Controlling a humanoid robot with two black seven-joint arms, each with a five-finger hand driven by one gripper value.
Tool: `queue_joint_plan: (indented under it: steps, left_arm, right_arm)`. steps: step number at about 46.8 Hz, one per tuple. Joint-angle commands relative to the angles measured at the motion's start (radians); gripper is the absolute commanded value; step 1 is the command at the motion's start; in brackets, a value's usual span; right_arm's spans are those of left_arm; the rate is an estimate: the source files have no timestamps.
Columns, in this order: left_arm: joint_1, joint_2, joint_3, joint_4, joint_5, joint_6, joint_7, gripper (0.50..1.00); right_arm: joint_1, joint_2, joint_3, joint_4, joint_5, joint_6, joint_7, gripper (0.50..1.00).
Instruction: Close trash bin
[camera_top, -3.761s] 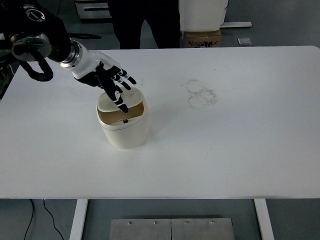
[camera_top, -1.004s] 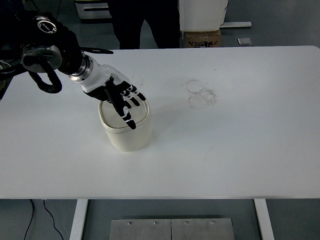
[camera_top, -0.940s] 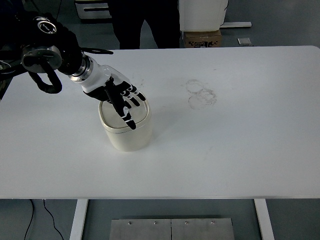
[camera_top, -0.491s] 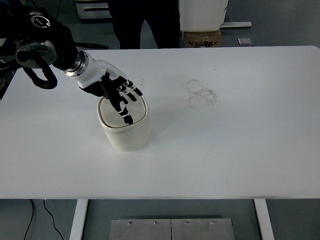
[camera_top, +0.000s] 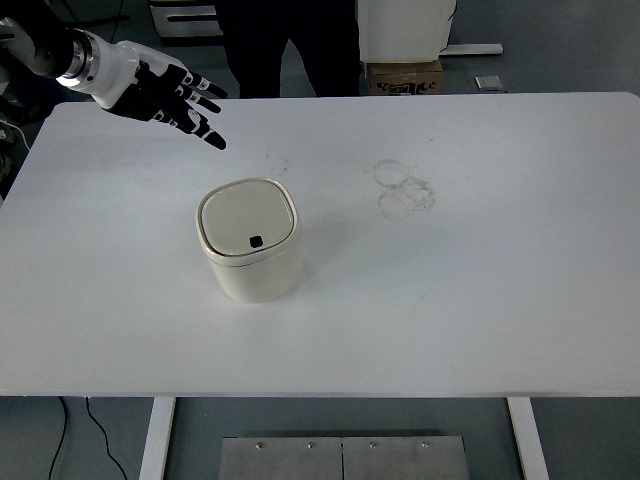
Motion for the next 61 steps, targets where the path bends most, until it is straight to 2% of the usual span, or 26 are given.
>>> queue_joint_plan:
  steps: [1, 6, 10, 18, 25, 32, 36, 41, 48, 53, 61]
  left_arm:
    - [0.059, 0.020, -0.064, 0.056, 0.000, 0.000, -0.023, 1.000]
    - [0.133, 0.047, -0.133, 0.111, 0.003, 0.000, -0.054, 1.000]
    - [0.194, 0.056, -0.178, 0.148, 0.003, 0.010, -0.100, 1.000]
    - [0.345, 0.086, -0.286, 0.197, 0.011, 0.052, -0.244, 1.000]
    - [0.490, 0.092, -0.418, 0.232, 0.016, 0.076, -0.391, 1.000]
    - [0.601, 0.092, -0.533, 0.273, 0.014, 0.078, -0.480, 1.000]
    - [0.675, 0.084, -0.642, 0.301, 0.002, 0.078, -0.508, 1.000]
    - [0.800, 0.066, -0.846, 0.326, -0.001, 0.078, -0.525, 1.000]
    - [0.938, -0.019, -1.107, 0.339, 0.003, 0.076, -0.528, 1.000]
    - [0.992, -0.062, -1.191, 0.364, -0.001, 0.070, -0.531, 1.000]
    - [1.024, -0.118, -1.268, 0.453, -0.007, 0.063, -0.532, 1.000]
  right_arm:
    - [0.000, 0.000, 0.000, 0.000, 0.000, 0.000, 0.000, 0.989]
    - [0.000, 0.000, 0.000, 0.000, 0.000, 0.000, 0.000, 0.991]
    - [0.000, 0.000, 0.000, 0.000, 0.000, 0.000, 0.000, 0.991]
    - [0.000, 0.000, 0.000, 0.000, 0.000, -0.001, 0.000, 0.991]
    - [0.000, 0.000, 0.000, 0.000, 0.000, 0.000, 0.000, 0.991]
    - [0.000, 0.000, 0.000, 0.000, 0.000, 0.000, 0.000, 0.991]
    - [0.000, 0.000, 0.000, 0.000, 0.000, 0.000, 0.000, 0.991]
    - [0.000, 0.000, 0.000, 0.000, 0.000, 0.000, 0.000, 0.991]
    - [0.000, 0.000, 0.000, 0.000, 0.000, -0.001, 0.000, 0.991]
    - [0.000, 0.000, 0.000, 0.000, 0.000, 0.000, 0.000, 0.991]
    - [0.000, 0.000, 0.000, 0.000, 0.000, 0.000, 0.000, 0.991]
